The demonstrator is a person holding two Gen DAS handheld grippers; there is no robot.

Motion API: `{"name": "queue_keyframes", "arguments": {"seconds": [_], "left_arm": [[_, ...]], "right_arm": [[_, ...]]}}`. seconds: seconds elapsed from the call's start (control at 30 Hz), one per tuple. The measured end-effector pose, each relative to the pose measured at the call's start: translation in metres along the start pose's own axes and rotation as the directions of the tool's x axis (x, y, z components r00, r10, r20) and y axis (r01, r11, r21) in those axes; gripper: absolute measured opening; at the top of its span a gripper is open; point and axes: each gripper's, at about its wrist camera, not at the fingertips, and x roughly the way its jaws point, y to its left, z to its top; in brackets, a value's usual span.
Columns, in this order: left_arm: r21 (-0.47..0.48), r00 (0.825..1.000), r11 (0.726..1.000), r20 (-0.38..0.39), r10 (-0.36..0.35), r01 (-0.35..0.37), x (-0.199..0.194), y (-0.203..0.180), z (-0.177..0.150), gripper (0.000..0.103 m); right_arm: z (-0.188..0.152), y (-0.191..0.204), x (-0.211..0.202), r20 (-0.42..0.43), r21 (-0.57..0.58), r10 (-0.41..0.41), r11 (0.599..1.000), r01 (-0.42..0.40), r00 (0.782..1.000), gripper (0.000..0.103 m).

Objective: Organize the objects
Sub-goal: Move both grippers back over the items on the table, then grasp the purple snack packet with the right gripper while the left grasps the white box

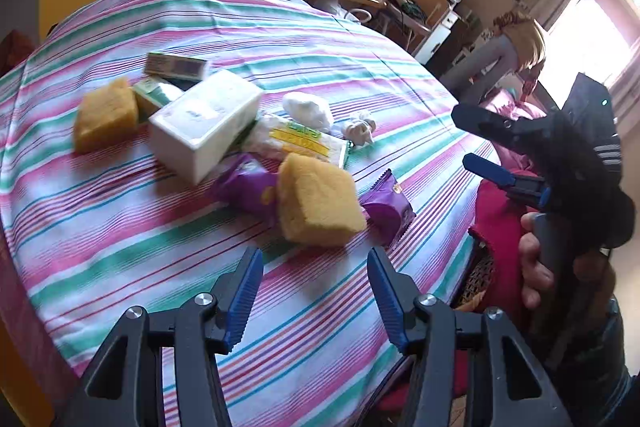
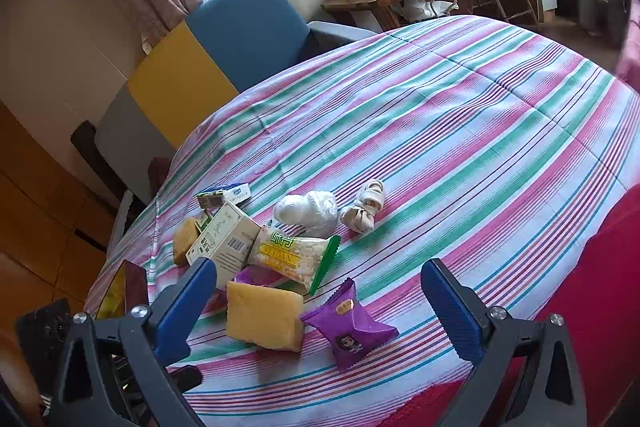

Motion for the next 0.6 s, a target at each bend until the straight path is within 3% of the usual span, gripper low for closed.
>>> {"name": "queue_keyframes", "arguments": {"seconds": [0.13, 0.23, 0.3, 0.4, 0.47, 0.5, 0.6], "left_arm": [[-0.045, 1.0, 0.999, -0.015, -0.002, 0.001, 0.013, 0.008, 0.0, 0.055], [-0.186, 0.998, 0.983, -0.054, -0.021, 0.011, 0.022, 0.045, -0.006, 0.054], [-0.249, 0.999, 0.968, -0.051, 0.006, -0.019, 0.02, 0.066, -0.013, 0.052], [-0.264, 0.998, 0.962, -0.044, 0.053, -0.062, 0.015, 0.081, -0.019, 0.052], [-0.255, 0.997, 0.964, -0.041, 0.066, -0.074, 0.01, 0.084, -0.021, 0.052], [-0.247, 0.997, 0.966, -0.037, 0.068, -0.075, 0.007, 0.082, -0.022, 0.052], [-0.206, 0.997, 0.976, -0.028, 0.072, -0.077, -0.004, 0.074, -0.026, 0.052]], "right_arm": [[0.0, -0.001, 0.002, -0.016, -0.004, 0.025, 1.0, -0.025, 1.0, 0.103], [0.001, -0.002, 0.004, -0.031, -0.001, 0.051, 0.999, -0.051, 0.998, 0.103], [0.001, -0.002, 0.007, -0.054, -0.001, 0.052, 0.999, -0.053, 0.997, 0.103], [0.001, 0.004, 0.018, -0.128, -0.031, 0.006, 0.999, -0.01, 0.992, 0.102], [0.0, 0.011, 0.032, -0.223, -0.089, -0.069, 0.995, 0.05, 0.972, 0.094], [0.0, 0.011, 0.032, -0.223, -0.089, -0.069, 0.995, 0.05, 0.972, 0.088], [-0.005, 0.026, 0.055, -0.335, -0.233, -0.224, 0.961, 0.15, 0.915, 0.08]]}}
